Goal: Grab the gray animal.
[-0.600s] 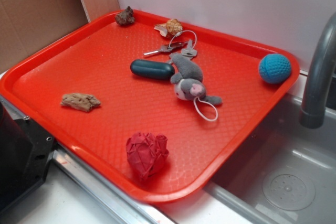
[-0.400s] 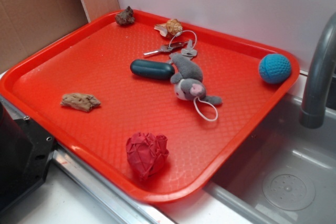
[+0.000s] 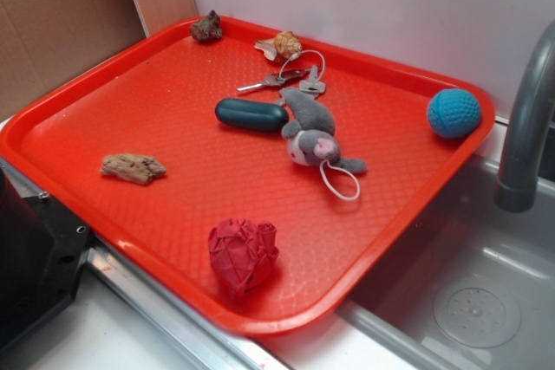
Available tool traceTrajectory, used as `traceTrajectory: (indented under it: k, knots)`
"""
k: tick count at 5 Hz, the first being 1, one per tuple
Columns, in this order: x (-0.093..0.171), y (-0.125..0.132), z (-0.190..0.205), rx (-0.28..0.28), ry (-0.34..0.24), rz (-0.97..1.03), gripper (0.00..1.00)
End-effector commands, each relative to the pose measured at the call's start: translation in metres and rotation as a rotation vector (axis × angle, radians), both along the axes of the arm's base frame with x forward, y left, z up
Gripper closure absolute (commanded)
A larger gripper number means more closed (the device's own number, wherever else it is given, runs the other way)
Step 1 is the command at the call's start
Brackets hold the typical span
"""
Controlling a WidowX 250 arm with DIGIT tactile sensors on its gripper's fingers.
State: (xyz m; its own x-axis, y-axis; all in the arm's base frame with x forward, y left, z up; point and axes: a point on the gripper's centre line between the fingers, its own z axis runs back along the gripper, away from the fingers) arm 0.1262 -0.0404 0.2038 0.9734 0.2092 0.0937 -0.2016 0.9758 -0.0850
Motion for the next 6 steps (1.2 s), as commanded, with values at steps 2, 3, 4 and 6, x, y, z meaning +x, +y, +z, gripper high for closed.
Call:
traceTrajectory:
  k: [2,3,4,6]
  knots:
    - [0.127,-0.052,-0.099,-0.078,0.090,0.301,0.00]
    - [0.151,-0.049,-0.127,-0.037,0.105,0.310,0.00]
    - [0.167,-0.049,-0.154,-0.017,0.143,0.304,0.00]
    - [0.148,-0.039,-0.162,0.022,0.201,0.253,0.00]
